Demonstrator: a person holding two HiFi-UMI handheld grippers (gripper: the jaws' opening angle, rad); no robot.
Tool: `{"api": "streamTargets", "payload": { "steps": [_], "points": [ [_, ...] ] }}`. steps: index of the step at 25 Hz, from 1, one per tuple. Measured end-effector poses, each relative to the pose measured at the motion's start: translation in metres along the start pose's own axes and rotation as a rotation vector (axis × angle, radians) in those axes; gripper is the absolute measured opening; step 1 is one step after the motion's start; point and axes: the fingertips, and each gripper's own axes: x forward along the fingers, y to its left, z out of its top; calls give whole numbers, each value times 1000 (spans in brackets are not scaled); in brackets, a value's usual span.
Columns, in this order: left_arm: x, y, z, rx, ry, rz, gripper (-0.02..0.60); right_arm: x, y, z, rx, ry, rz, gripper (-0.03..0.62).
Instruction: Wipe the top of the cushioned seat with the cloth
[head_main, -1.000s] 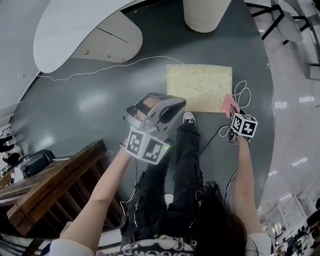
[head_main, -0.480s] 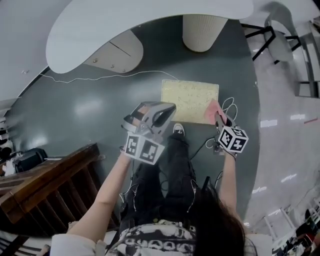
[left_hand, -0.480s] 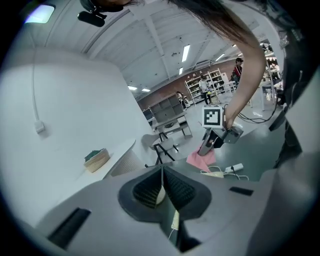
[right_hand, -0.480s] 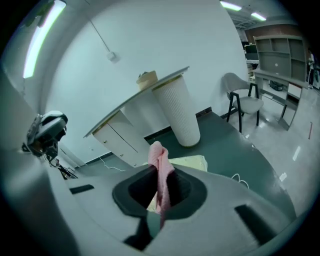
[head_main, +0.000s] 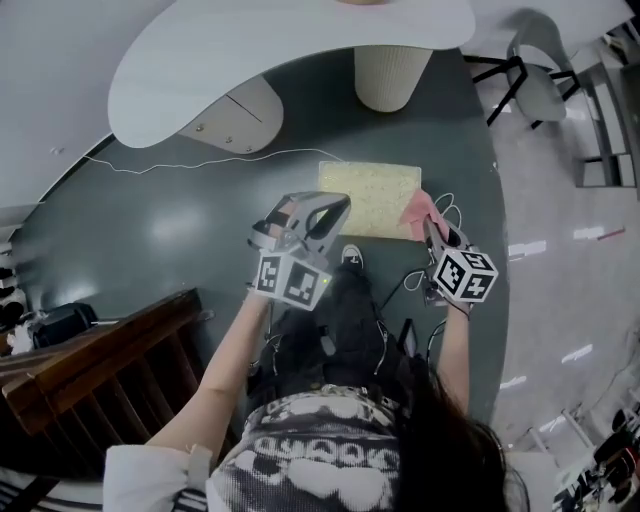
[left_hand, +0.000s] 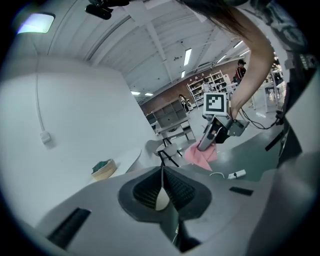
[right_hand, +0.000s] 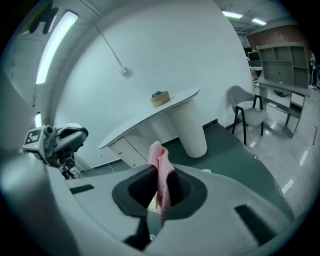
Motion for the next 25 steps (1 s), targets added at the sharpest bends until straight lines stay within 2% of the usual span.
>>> {"api": "streamTargets", "payload": {
  "steps": [10, 17, 25],
  "points": [
    [-70, -10, 14, 39, -45, -28, 12, -55, 68, -11, 4, -72, -23, 11],
    [-139, -36, 4, 60, -92, -67, 12, -84, 132, -51, 3, -113, -47, 11],
    [-212, -73, -4, 100, -170, -113, 12, -114, 208, -98, -49, -157, -73, 11]
  ]
}}
